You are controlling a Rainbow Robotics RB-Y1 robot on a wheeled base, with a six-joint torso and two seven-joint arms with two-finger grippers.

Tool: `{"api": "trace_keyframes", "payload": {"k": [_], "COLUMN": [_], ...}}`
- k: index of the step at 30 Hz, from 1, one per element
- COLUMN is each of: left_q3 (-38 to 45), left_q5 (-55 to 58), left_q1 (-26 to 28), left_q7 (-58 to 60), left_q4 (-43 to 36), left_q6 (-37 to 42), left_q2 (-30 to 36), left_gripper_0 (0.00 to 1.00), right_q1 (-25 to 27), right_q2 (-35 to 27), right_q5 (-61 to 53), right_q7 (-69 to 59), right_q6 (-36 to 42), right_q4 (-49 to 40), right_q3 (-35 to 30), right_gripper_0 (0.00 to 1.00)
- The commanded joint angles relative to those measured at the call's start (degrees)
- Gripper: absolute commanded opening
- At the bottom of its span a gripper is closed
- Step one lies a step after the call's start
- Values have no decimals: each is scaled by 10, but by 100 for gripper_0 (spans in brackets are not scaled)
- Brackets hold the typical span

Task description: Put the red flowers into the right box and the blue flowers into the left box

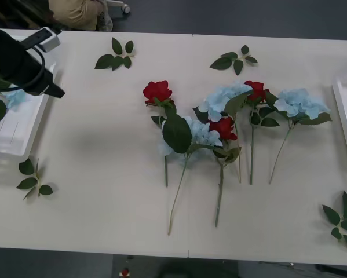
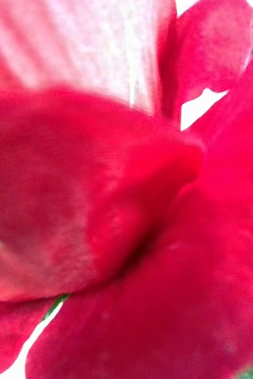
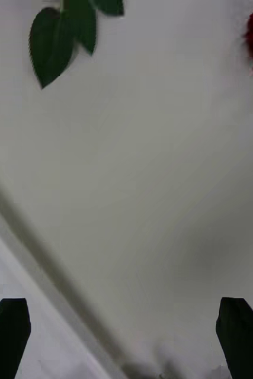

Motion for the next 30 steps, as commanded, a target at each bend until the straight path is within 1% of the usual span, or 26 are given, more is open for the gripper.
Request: {"api": "trace_keyframes", "payload": {"k": [1,4,6,10,15,17,20,22,25,29,30], "left_q3": [0,0,0,0,1,0,0,0,0,-2,-3], "left_q5": [3,-3,-6,-1,14,21,9,-6,-27,-84,-91], "left_q1": [-11,-9,-9,-9,-6,9,24,25,24,24,24], "left_q7": [-2,1,4,4,11,14,18,24,71,110,120], "left_q4": [3,23,53,96,139,143,142,142,139,131,130], "left_q6": [-30,-57,-81,-109,-113,-134,-150,-151,-152,-151,-151], "left_q2": [-59,-100,-135,-181,-230,-245,-265,-276,-290,-313,-318], "left_gripper_0": [92,92,91,92,92,92,92,92,92,92,92], "right_q1": [-35,-51,-62,-71,-72,-72,-78,-79,-79,-79,-79], "right_q2": [-35,-42,-44,-48,-51,-50,-51,-50,-50,-50,-50], "right_q5": [36,48,62,98,118,133,142,142,143,138,136], "right_q7": [66,86,103,133,130,131,130,130,129,126,126], "right_q6": [-52,-79,-104,-148,-234,-281,-301,-302,-300,-290,-290], "right_q4": [63,113,150,197,253,280,308,313,314,313,314], "right_q3": [19,26,26,26,30,31,31,31,35,37,37], "right_gripper_0": [0,0,0,0,0,0,0,0,0,0,5]}}
